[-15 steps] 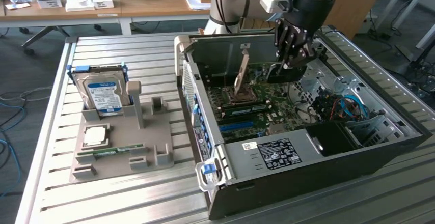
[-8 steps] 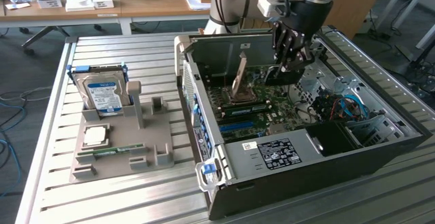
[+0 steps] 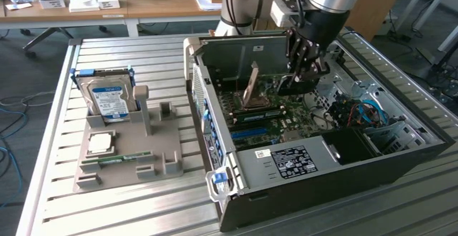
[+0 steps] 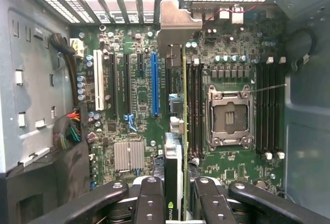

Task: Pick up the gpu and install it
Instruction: 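Insert the gpu into the slot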

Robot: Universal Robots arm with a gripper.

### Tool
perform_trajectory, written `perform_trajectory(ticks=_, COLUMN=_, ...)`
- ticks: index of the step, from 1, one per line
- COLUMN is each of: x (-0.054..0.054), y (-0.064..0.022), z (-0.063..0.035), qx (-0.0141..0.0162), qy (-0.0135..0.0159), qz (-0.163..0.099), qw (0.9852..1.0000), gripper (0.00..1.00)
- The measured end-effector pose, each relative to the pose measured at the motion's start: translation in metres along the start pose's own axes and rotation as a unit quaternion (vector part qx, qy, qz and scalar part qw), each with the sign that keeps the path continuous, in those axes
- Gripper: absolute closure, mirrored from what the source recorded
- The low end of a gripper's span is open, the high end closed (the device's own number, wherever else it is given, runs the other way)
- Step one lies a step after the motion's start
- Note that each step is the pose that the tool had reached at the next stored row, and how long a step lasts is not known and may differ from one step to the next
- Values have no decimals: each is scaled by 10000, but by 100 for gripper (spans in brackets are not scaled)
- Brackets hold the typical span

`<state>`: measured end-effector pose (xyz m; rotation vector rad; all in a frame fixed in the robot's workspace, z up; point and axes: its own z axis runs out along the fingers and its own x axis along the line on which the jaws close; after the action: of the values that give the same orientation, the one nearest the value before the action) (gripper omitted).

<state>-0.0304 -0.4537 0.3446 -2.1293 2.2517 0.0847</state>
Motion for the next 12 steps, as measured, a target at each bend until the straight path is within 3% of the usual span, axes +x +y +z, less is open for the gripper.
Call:
perform_trajectory(ticks=5, x=25, y=21, z=78, qx=-1, qy=-29, qz=-1, qw=10000, gripper=73)
perform_trajectory(ticks=12, x=27, y=22, z=92, qx=-2, qy=-30, qz=-1, qw=10000, gripper=73)
